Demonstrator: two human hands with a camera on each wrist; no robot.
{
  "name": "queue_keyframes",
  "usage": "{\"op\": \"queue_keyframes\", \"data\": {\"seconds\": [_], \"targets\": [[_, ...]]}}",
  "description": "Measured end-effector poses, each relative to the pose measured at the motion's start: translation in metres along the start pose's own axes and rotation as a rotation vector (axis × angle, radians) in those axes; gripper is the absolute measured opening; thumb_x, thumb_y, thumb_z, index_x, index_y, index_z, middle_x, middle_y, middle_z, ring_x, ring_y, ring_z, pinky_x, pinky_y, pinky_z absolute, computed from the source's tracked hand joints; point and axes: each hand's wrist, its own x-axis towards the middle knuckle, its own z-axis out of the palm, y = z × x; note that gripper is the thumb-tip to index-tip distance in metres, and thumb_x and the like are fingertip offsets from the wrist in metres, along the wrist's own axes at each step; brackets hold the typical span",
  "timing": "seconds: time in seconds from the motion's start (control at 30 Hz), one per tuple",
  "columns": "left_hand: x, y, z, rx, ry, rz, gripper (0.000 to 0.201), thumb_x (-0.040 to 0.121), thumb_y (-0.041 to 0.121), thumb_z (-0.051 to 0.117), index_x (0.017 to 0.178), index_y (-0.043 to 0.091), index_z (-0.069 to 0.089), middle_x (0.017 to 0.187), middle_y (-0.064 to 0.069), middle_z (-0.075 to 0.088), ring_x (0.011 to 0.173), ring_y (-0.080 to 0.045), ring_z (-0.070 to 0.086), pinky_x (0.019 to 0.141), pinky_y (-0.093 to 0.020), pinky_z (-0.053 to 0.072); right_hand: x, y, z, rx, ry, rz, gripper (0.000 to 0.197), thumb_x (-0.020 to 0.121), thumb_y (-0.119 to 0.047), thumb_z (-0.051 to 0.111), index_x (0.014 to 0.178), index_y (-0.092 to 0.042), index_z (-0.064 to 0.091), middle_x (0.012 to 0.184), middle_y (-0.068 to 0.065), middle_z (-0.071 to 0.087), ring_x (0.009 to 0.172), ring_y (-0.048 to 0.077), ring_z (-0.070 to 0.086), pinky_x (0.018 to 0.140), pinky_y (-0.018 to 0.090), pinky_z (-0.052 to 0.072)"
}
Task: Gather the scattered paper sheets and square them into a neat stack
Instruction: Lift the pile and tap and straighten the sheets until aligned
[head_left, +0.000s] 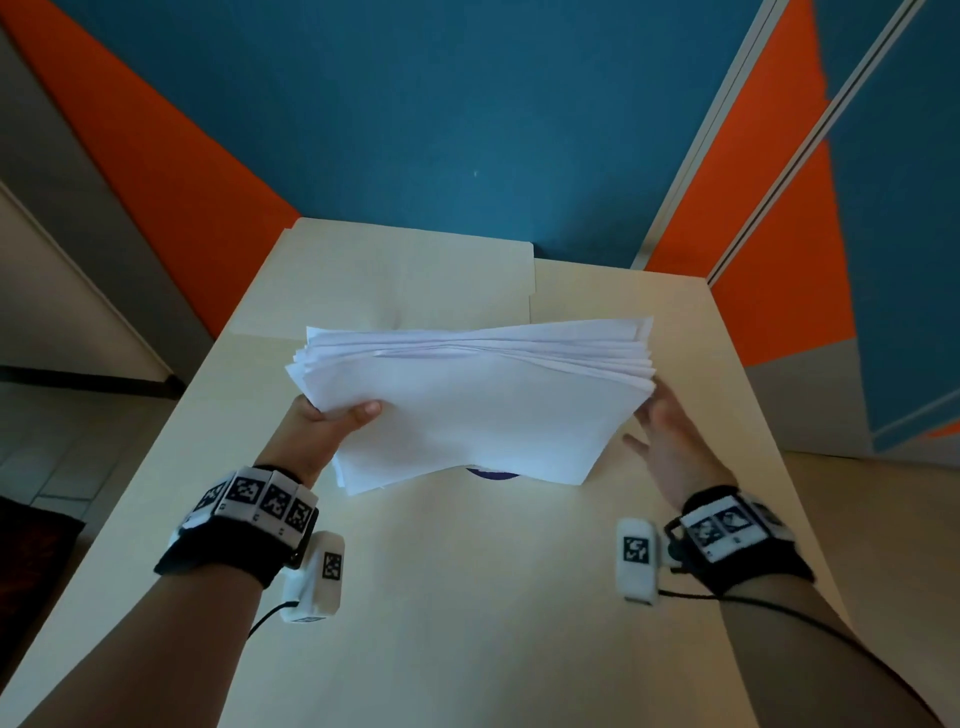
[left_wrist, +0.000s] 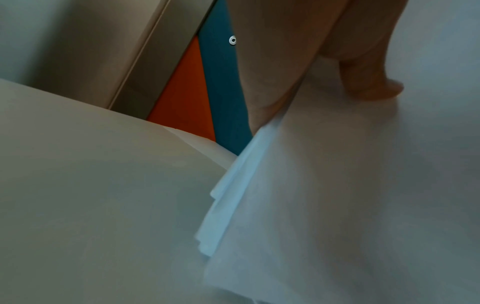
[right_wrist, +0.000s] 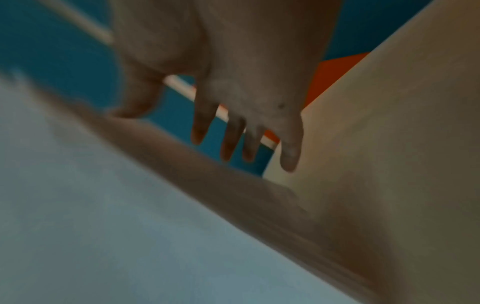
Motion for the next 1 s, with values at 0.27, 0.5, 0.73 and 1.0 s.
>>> {"op": "queue_keyframes", "data": {"seconds": [0.27, 0.5, 0.73, 1.0], "targets": [[-0.005, 0.011, 0.008, 0.054, -0.046, 0.010, 0.023, 0.079, 0.000, 0.067, 0.087, 0.022, 0.063, 0.066, 0.022, 0.072, 0.065, 0.010, 0.066, 0.058, -0.006, 0.049, 0.001, -0.038, 0.024, -0.176, -0.001, -0.095, 0.065, 0.056, 0.000, 0.084, 0.112, -0.023, 0.061, 0.101, -0.013, 0.068, 0.102, 0.010, 0.063, 0.091, 0.027, 0.048], [-0.015, 0.021, 0.005, 0.110, -0.045, 0.049, 0.029, 0.079, -0.002, 0.065, 0.099, 0.018, 0.062, 0.086, 0.011, 0.067, 0.067, 0.014, 0.064, 0.060, -0.002, 0.047, -0.014, -0.033, 0.032, 0.011, 0.059, -0.175, 0.047, 0.057, -0.001, 0.077, 0.098, -0.021, 0.065, 0.094, -0.008, 0.073, 0.089, 0.002, 0.068, 0.076, 0.016, 0.053], [-0.013, 0.012, 0.011, 0.165, 0.095, -0.005, 0.024, 0.078, 0.002, 0.070, 0.079, 0.025, 0.062, 0.076, 0.008, 0.067, 0.079, -0.009, 0.063, 0.082, -0.028, 0.046, -0.027, -0.032, 0.045, -0.091, 0.150, -0.050, 0.038, 0.071, -0.006, 0.076, 0.100, -0.026, 0.061, 0.098, -0.009, 0.065, 0.095, 0.005, 0.061, 0.094, 0.032, 0.045], [-0.001, 0.075, 0.019, 0.470, 0.073, 0.161, 0.026, 0.075, 0.017, 0.075, 0.076, -0.008, 0.066, 0.072, -0.010, 0.053, 0.068, -0.018, 0.047, 0.064, -0.028, 0.035, -0.038, -0.113, 0.067, -0.904, 0.204, -0.652, 0.083, 0.066, -0.022, 0.081, 0.138, -0.023, 0.040, 0.129, 0.006, 0.054, 0.124, 0.021, 0.043, 0.109, 0.048, 0.027]]}}
